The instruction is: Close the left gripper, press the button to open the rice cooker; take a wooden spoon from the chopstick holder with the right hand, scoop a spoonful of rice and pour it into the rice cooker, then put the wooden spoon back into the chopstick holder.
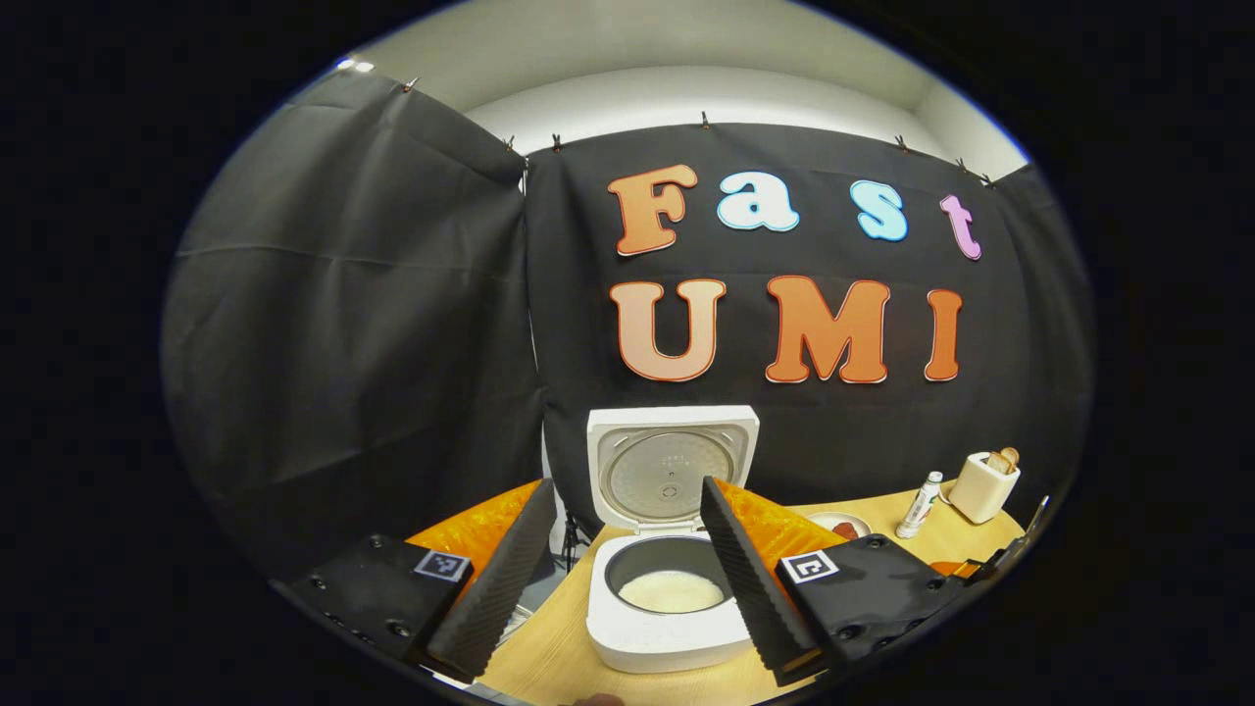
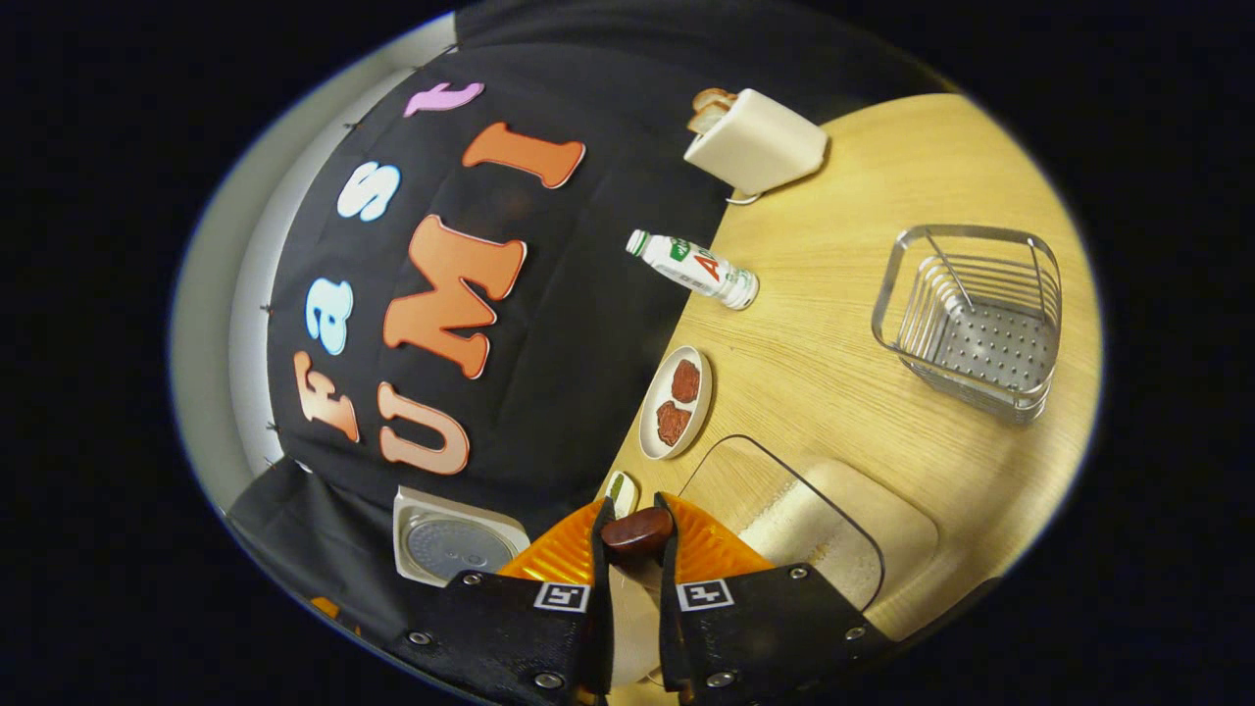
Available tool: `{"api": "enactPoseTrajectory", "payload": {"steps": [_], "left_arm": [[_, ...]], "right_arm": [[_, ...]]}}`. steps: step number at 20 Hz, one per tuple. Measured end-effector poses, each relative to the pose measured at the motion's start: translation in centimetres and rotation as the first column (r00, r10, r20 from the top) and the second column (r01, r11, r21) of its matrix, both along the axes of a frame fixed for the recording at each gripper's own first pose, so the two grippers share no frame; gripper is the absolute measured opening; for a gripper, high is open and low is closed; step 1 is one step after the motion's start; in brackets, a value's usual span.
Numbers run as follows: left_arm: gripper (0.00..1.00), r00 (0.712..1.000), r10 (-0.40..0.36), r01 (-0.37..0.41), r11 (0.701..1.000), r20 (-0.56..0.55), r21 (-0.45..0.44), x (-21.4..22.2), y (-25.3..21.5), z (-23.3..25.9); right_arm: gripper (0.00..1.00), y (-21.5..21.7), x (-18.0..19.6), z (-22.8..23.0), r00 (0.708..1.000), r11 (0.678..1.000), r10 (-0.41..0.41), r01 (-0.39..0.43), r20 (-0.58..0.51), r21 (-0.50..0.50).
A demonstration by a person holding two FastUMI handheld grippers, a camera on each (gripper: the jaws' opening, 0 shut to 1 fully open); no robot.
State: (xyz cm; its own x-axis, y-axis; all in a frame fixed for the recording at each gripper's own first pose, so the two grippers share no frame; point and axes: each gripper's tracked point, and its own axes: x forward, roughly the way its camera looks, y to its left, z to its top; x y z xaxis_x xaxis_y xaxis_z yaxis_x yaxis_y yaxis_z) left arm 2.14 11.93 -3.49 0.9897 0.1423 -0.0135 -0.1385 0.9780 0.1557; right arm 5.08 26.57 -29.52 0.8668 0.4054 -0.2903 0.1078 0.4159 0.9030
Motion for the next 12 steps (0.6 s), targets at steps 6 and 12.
{"api": "enactPoseTrajectory", "payload": {"steps": [6, 12], "left_arm": [[1.0, 1.0, 0.012, -0.012, 1.0, 0.019, 0.013, -0.3, -0.6, 1.0], [1.0, 0.999, 0.032, -0.033, 0.999, 0.025, 0.015, -0.7, -1.4, 1.7]], "right_arm": [[0.18, -3.4, 0.1, 1.0, 0.998, 0.991, -0.05, 0.054, -0.033, 0.125], [0.18, -6.2, 1.7, 3.8, 0.996, 0.975, -0.072, 0.08, -0.046, 0.208]]}}
